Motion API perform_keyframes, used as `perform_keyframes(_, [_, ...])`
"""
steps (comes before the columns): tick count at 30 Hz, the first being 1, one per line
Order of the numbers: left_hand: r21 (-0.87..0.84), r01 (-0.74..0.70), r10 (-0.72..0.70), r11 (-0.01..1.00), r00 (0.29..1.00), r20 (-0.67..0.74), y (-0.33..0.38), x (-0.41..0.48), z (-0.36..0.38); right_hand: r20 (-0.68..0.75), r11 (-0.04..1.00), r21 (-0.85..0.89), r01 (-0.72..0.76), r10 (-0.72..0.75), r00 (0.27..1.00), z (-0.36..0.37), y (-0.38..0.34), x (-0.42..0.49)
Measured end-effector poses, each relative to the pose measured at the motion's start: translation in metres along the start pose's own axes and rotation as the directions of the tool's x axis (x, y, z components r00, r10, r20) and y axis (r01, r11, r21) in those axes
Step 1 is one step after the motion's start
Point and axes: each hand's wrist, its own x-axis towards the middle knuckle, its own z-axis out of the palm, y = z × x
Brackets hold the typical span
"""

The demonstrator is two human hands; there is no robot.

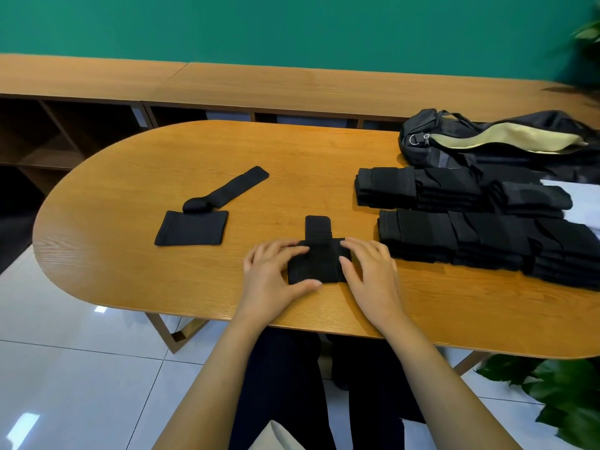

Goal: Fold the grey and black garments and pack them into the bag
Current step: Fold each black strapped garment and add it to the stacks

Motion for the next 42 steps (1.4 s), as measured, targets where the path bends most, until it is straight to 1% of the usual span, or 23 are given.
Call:
perform_keyframes(3, [0.057,-0.027,0.023,0.998,0.997,0.067,-0.0008,0.0010,0.0026,0.016,0.999,-0.038,0.007,-0.006,1.000,0.0010,0.0007,-0.0002])
perform_keyframes(7, [0.048,-0.017,0.014,0.999,0.998,0.060,-0.0014,0.0005,0.0022,0.049,0.999,-0.022,0.042,-0.041,0.998,-0.0019,-0.0013,-0.0006])
perform_keyframes(10, [0.024,0.006,-0.007,1.000,1.000,0.029,-0.0003,0.0002,0.0012,0.088,0.992,0.010,0.127,-0.128,0.988,-0.0060,-0.0049,-0.0013])
perform_keyframes(12, [0.014,0.013,-0.013,1.000,1.000,0.003,0.0000,-0.0002,0.0008,0.094,0.977,-0.009,0.212,-0.210,0.973,-0.0059,-0.0054,-0.0026])
perform_keyframes(14, [0.015,-0.009,0.009,1.000,1.000,-0.020,-0.0007,-0.0013,0.0015,0.065,0.956,-0.074,0.286,-0.281,0.957,-0.0040,-0.0039,-0.0038])
perform_keyframes(16, [-0.002,-0.033,0.033,0.999,0.999,-0.040,-0.0013,-0.0020,0.0023,0.021,0.944,-0.109,0.312,-0.311,0.950,-0.0031,-0.0033,-0.0042])
perform_keyframes(18, [-0.026,-0.048,0.047,0.998,0.998,-0.050,-0.0013,-0.0022,0.0022,-0.010,0.944,-0.098,0.316,-0.319,0.948,-0.0034,-0.0039,-0.0046])
perform_keyframes(22, [-0.013,-0.069,0.069,0.997,0.996,-0.050,-0.0028,-0.0019,0.0032,-0.029,0.939,-0.069,0.336,-0.339,0.940,-0.0038,-0.0035,-0.0058])
perform_keyframes(25, [-0.050,-0.049,0.045,0.998,0.995,-0.083,-0.0033,-0.0015,0.0031,-0.086,0.948,0.003,0.318,-0.316,0.945,-0.0050,-0.0048,-0.0059])
perform_keyframes(28, [-0.100,-0.033,0.022,0.994,0.993,-0.112,-0.0011,-0.0018,0.0011,-0.132,0.969,0.054,0.243,-0.234,0.963,-0.0079,-0.0070,-0.0065])
perform_keyframes(30, [-0.133,-0.029,0.014,0.991,0.993,-0.116,0.0009,-0.0020,-0.0007,-0.087,0.981,0.062,0.186,-0.180,0.980,-0.0086,-0.0064,-0.0054])
perform_keyframes(33, [-0.158,-0.016,-0.001,0.987,0.994,-0.109,-0.0012,-0.0017,-0.0005,-0.024,0.988,0.055,0.145,-0.144,0.989,-0.0065,-0.0043,-0.0025])
perform_keyframes(38, [-0.136,0.011,-0.021,0.991,0.997,-0.070,-0.0014,-0.0015,0.0001,-0.047,0.994,0.046,0.102,-0.100,0.994,-0.0042,-0.0031,-0.0039])
perform_keyframes(42, [-0.183,0.016,-0.033,0.983,0.996,-0.088,-0.0005,-0.0020,0.0006,-0.060,0.996,0.067,0.055,-0.051,0.997,-0.0058,-0.0040,-0.0051])
